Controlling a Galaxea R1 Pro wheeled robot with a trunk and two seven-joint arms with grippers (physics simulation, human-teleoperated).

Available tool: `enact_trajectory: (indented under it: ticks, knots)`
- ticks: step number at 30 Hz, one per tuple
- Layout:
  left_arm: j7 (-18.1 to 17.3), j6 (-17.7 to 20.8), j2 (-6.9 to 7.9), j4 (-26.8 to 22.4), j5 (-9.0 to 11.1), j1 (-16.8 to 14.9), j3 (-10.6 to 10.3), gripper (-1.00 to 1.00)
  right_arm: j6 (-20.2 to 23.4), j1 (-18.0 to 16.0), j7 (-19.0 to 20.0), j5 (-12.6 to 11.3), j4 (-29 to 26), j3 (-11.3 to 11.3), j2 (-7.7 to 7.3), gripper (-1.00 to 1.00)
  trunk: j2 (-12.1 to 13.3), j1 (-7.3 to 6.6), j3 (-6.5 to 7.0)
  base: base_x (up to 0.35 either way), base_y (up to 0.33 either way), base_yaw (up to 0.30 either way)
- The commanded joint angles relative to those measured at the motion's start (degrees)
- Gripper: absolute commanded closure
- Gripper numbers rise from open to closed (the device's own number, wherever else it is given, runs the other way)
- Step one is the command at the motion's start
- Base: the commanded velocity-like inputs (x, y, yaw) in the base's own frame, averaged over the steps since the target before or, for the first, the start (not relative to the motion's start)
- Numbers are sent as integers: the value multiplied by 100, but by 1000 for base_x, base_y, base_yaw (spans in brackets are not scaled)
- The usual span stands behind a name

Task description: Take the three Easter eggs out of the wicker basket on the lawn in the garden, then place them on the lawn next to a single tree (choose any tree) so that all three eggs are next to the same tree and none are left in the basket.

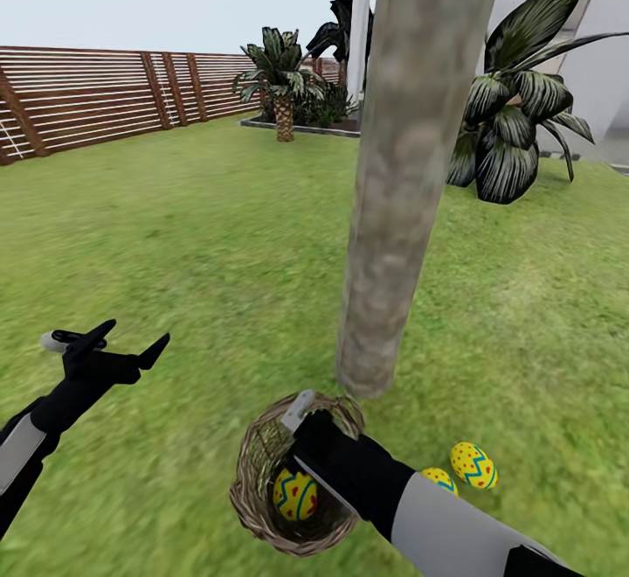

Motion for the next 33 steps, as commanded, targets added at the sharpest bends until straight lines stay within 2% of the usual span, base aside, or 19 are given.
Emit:
enact_trajectory:
  ticks: [1,8,10,21,24,26,29,33]
  knots:
    - [-4,37,1,-3,19,-1,-2,-100,14,-3,-39,-58,-22,23,10,-100,-44,22,-23,0,0,0]
    - [-4,37,13,0,19,-4,23,-100,-12,-7,950,0,-38,28,18,-100,-325,176,-149,0,0,0]
    - [-4,37,16,-2,19,-6,25,-100,-14,-10,1038,15,-32,28,18,-100,-405,220,-185,0,0,0]
    - [-4,37,31,3,31,-4,33,-100,-32,-47,1004,-2,44,-11,5,-100,-846,461,-382,0,0,0]
    - [-4,37,27,3,29,-1,33,-100,-73,-291,838,-43,568,-22,33,-100,-966,527,-436,0,0,0]
    - [-4,37,23,4,28,-3,33,-100,-280,-527,801,-70,1082,-25,33,-100,-1047,571,-472,0,0,0]
    - [-4,37,19,4,27,-4,29,-100,-643,-623,787,-79,1456,-26,33,-100,-1167,637,-526,0,0,0]
    - [-4,37,18,4,27,-2,33,-100,-803,-652,783,-75,1597,-25,33,-100,-1327,725,-598,0,0,0]
